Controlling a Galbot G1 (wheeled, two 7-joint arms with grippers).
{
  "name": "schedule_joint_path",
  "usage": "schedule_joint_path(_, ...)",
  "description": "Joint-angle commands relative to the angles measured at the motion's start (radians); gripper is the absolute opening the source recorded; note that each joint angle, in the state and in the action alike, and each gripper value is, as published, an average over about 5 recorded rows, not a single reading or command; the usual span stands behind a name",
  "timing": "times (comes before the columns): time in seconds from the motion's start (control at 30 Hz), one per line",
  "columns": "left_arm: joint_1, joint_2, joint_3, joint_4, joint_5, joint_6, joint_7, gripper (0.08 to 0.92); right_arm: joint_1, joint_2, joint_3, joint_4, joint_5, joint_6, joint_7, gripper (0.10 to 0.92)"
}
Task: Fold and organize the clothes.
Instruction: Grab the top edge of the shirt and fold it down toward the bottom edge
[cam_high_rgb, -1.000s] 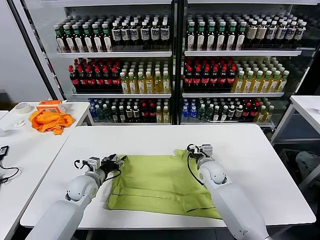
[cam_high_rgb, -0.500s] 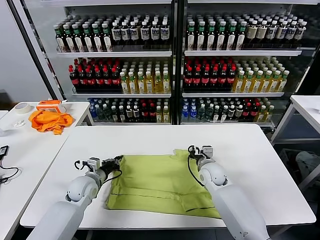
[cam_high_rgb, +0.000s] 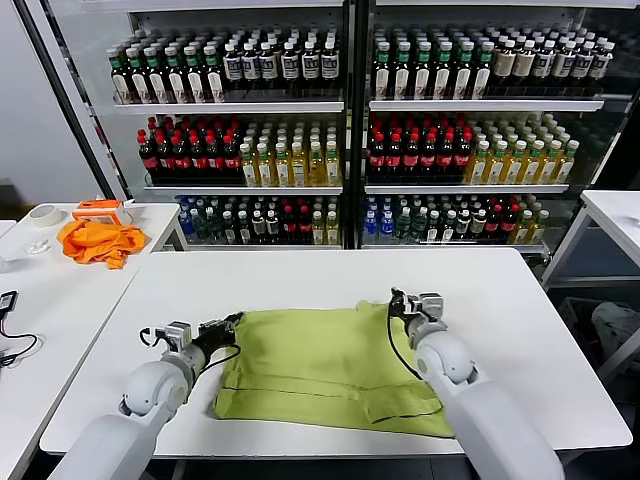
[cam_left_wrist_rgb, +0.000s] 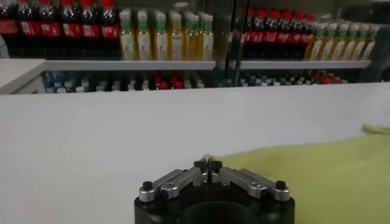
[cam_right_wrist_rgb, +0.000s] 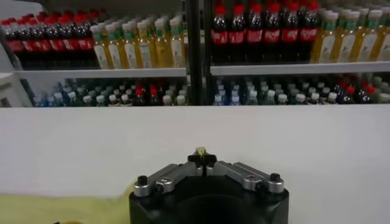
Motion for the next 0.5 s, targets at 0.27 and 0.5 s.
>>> schedule_joint_path(0.27,0.194,0.051,-0.066,-0.208,-0.009,-0.037,0.002,0.084,-0.324,-0.078,0.083,0.342,-0.079,-0.012,0.003,0.106)
schedule_joint_path(0.5,0.233,0.062,-0.086,-0.238,-0.007,-0.045,0.005,0.084,-0.38,-0.072,0.089,0.382,-0.134,-0.014,0.009,0.106)
